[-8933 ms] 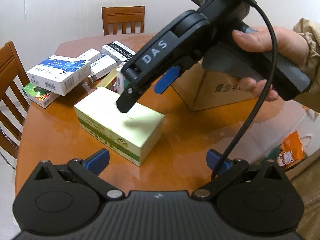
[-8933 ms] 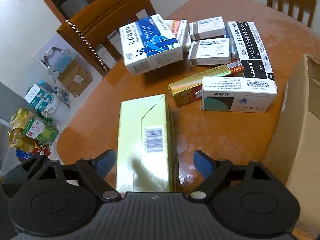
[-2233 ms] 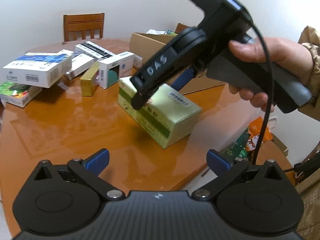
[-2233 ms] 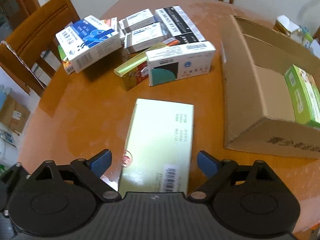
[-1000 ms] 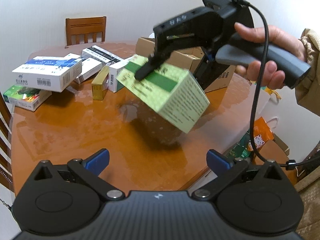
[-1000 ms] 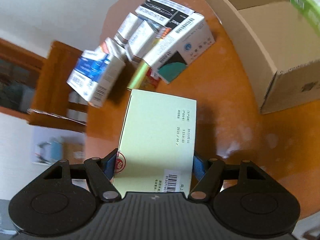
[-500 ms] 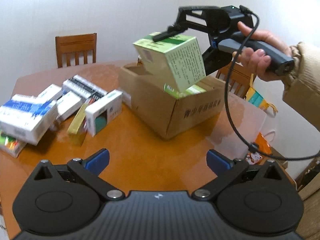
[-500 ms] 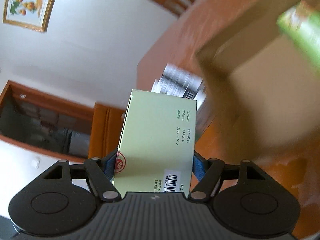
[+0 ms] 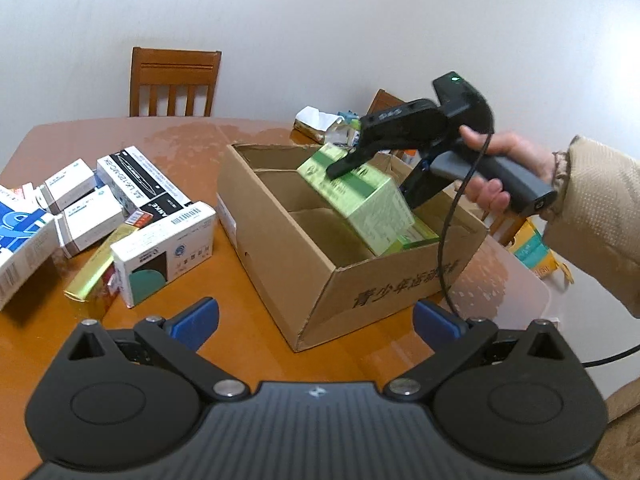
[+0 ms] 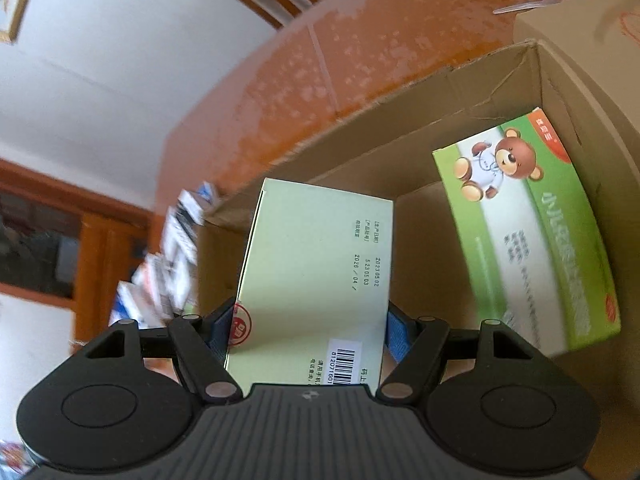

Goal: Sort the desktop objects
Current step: 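Lower the green-striped box into the cardboard box beside the bear box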

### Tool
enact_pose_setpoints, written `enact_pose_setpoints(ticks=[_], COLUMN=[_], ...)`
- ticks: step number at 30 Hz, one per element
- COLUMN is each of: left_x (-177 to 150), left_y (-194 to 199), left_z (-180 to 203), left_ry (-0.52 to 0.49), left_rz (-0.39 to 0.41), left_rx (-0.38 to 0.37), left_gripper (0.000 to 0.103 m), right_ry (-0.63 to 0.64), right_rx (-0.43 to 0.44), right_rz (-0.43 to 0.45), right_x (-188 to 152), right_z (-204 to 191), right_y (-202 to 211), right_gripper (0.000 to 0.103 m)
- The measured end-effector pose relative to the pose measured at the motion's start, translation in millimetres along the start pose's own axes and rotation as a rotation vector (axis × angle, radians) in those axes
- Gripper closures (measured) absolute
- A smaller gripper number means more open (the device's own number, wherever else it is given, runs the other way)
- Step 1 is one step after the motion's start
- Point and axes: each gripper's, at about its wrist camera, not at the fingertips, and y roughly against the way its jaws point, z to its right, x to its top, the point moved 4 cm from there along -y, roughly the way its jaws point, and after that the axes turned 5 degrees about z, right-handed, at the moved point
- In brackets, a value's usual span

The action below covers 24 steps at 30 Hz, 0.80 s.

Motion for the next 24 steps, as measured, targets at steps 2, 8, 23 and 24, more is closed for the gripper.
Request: enact_pose_setpoints(ticks=[2,8,23,24], left_x=[-0.1,-1.3,-4.0,-3.6], left_y=[-4.3,-12.3,-2.7,-1.9], left_z=[2.9,8.3,-1.0,-1.8], left_ry=[0.0,0.003,0.027,0.03], left_rz=[-0.001,-0.004,0.016,0.018], left_rx=[0.003,0.005,0.015,0.014], left_gripper=[0.0,0.0,0.0,0.0], right_ry=[0.05,0.192,0.441,0.436], right_rx=[-0.051,-0.202,-0.502,-0.503], right_rz=[-0.011,-0.018,0.015,0.013], right_x=[0.3,3.4,-0.9,-0.1], right_z=[-0.6,3.1,-4.3,-3.1], right_y=[-10.0,-32.0,-58.3,-59.7], right_gripper=[0.026,0.026,0.026,0.026])
